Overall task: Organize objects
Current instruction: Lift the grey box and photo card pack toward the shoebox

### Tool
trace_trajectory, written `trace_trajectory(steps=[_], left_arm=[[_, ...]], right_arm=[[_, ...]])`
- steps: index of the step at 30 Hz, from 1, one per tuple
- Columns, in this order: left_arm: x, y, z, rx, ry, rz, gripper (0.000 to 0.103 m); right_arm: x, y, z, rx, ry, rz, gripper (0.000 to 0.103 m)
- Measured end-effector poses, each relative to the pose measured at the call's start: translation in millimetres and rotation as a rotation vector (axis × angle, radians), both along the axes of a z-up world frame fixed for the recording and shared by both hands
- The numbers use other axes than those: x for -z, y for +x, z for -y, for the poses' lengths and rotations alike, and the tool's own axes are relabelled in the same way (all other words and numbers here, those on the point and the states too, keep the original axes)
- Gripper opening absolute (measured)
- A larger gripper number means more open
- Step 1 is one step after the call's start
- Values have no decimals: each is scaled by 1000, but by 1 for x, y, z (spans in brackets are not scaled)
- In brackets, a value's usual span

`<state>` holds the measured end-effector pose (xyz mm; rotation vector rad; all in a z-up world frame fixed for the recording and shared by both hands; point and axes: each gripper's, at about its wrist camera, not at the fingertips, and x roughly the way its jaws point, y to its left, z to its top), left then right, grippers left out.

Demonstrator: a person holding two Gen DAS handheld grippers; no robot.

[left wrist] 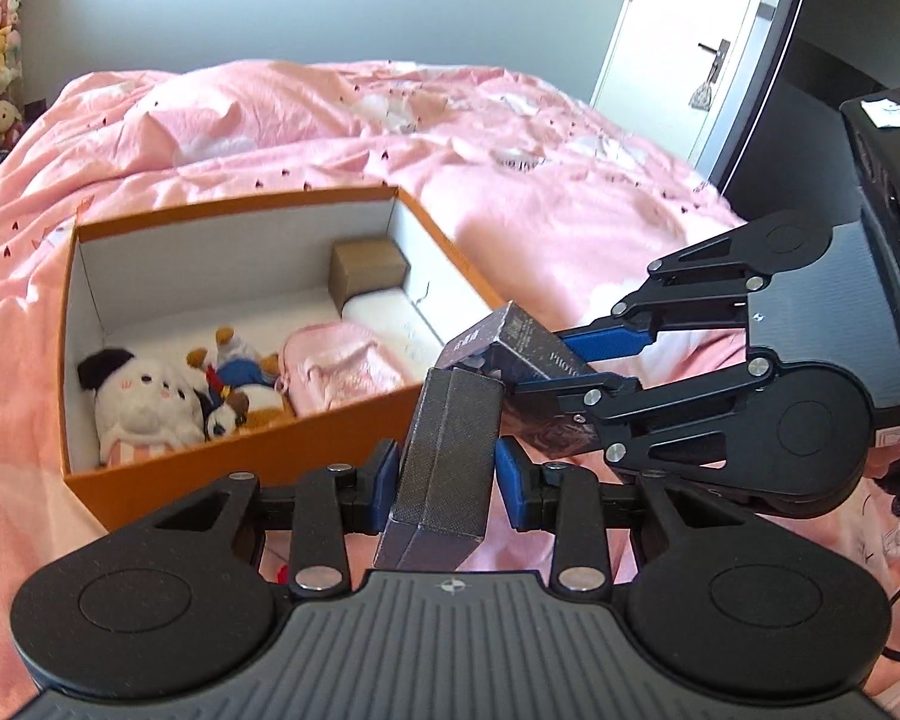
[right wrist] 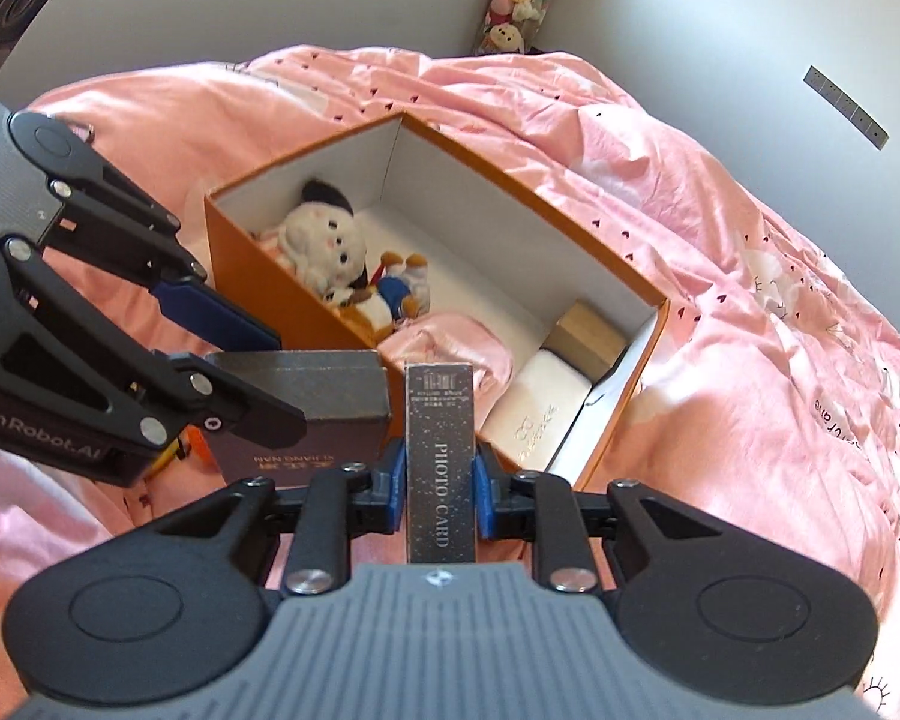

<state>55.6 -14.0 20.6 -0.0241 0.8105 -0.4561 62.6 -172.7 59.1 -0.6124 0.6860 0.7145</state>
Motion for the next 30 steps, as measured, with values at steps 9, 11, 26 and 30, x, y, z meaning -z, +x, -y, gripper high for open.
trace_trajectory(steps=[9,11,26,30], left_arm=[[-21,18,-6,-14,8,72,39],[-24,24,-9,-17,11,81,39],[-25,114,-54,-77,-2,33,38],[-17,140,-67,-118,-27,1,38]], right_arm=[[-13,22,-14,-8,56,49,24],[-17,27,-20,-8,60,63,24],[-18,129,-50,61,131,-29,24],[-7,174,-49,174,225,-161,24]])
